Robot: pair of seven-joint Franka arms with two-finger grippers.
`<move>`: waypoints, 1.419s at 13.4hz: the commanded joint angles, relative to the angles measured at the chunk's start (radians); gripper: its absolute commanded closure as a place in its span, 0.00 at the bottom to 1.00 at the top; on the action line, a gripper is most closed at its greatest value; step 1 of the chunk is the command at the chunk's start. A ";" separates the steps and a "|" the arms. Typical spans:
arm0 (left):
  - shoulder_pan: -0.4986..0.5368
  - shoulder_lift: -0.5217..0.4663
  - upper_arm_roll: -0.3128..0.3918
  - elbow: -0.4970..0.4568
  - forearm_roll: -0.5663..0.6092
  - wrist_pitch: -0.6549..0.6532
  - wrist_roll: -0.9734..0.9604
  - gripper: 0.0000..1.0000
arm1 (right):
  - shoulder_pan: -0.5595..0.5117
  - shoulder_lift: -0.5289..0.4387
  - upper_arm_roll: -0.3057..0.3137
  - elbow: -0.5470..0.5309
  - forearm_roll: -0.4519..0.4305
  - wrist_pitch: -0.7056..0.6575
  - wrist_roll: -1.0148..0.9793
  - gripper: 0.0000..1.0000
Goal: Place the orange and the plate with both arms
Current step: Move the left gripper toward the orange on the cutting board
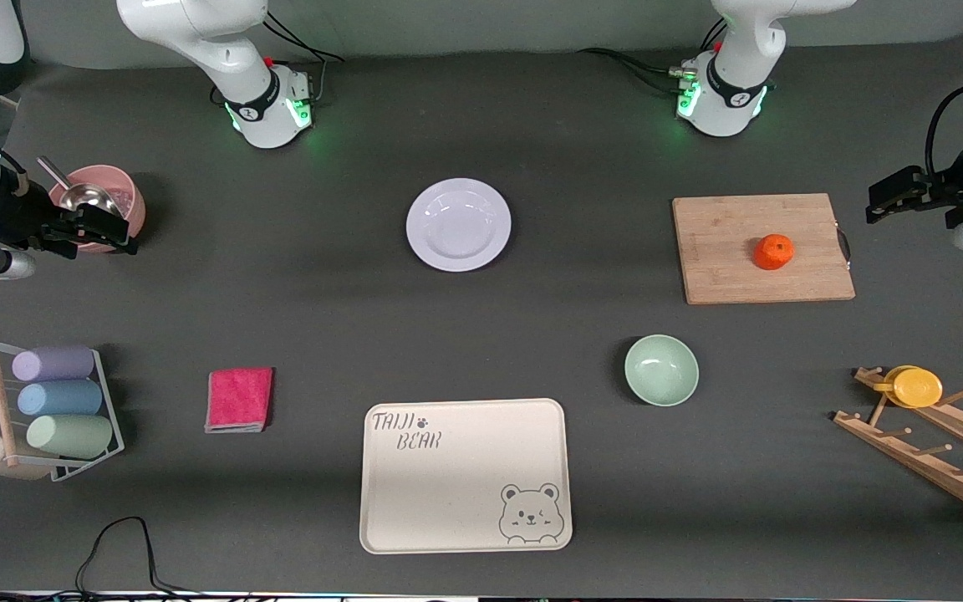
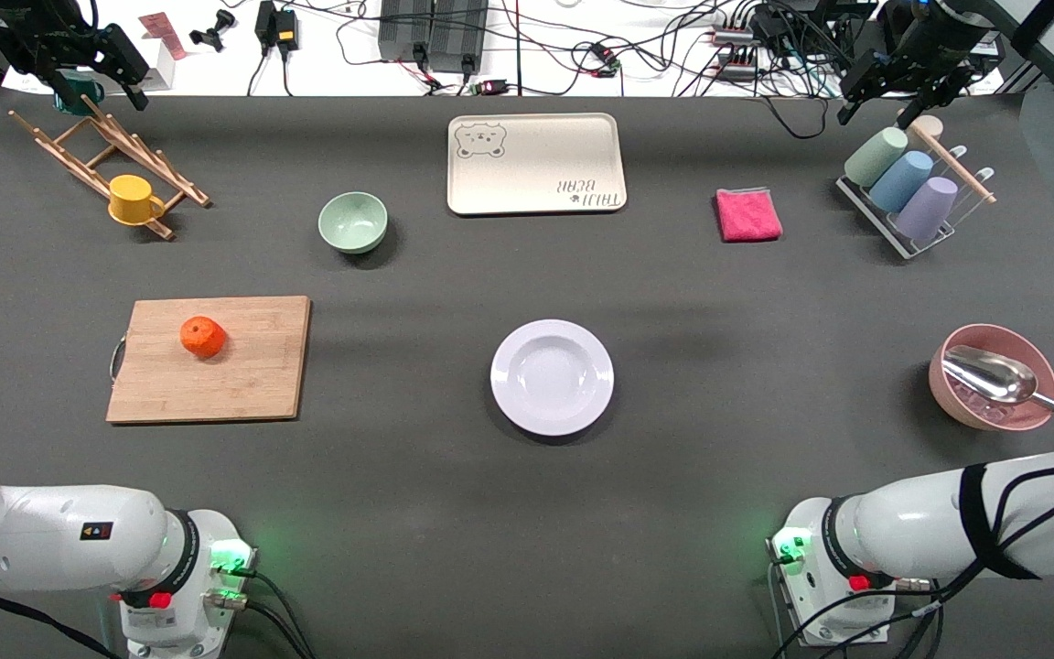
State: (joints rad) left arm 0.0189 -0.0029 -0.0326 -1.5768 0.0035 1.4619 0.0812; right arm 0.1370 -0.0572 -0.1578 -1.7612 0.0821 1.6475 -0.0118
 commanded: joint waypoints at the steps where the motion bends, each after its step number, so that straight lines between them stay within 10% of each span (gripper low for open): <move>1: 0.001 -0.014 0.002 -0.006 -0.010 -0.012 0.008 0.00 | 0.006 0.011 0.001 0.025 -0.019 -0.018 0.030 0.00; 8: 0.035 -0.051 0.013 -0.021 0.001 -0.061 0.021 0.00 | 0.004 0.013 0.000 0.026 -0.019 -0.045 0.029 0.00; 15: 0.093 -0.360 0.040 -0.394 0.029 0.024 0.069 0.00 | 0.004 0.039 -0.002 0.052 -0.021 -0.046 0.029 0.00; 19: 0.093 -0.385 0.040 -0.434 0.032 0.034 0.069 0.00 | 0.001 0.039 -0.006 0.074 -0.019 -0.046 0.030 0.00</move>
State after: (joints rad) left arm 0.1095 -0.3638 0.0100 -1.9716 0.0222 1.4644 0.1348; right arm 0.1367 -0.0339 -0.1602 -1.7321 0.0821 1.6258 -0.0099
